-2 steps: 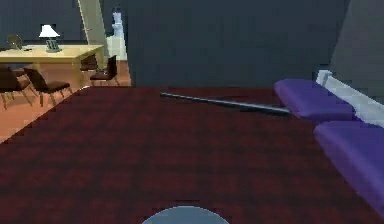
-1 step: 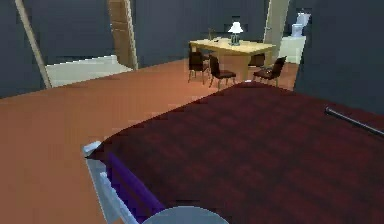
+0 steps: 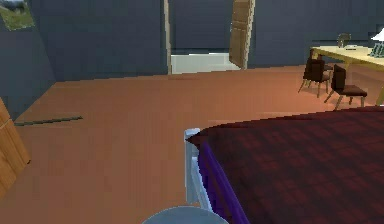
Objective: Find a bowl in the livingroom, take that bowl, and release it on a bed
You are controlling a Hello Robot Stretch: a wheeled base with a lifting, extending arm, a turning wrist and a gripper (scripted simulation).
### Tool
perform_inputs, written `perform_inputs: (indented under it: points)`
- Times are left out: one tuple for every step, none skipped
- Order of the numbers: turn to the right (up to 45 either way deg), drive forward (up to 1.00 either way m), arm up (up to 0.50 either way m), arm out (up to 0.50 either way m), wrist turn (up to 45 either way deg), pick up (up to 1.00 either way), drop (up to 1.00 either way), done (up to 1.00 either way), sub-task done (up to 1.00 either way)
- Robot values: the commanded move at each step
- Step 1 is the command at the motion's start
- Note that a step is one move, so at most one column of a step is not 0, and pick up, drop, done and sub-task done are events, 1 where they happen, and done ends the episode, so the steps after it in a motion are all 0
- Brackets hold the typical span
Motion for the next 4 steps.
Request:
perform_inputs:
  points:
    - [0.0, 0.00, 0.00, 0.48, 0.0, 0.00, 0.00, 0.00, 0.00]
    - [0.0, 0.00, 0.00, 0.00, 45.0, 0.00, 0.00, 0.00, 0.00]
    - [0.0, 0.00, 0.00, 0.00, 39.0, 0.00, 0.00, 0.00, 0.00]
    - [0.0, 0.00, -0.04, 0.00, 0.0, 0.00, 0.00, 0.00, 0.00]
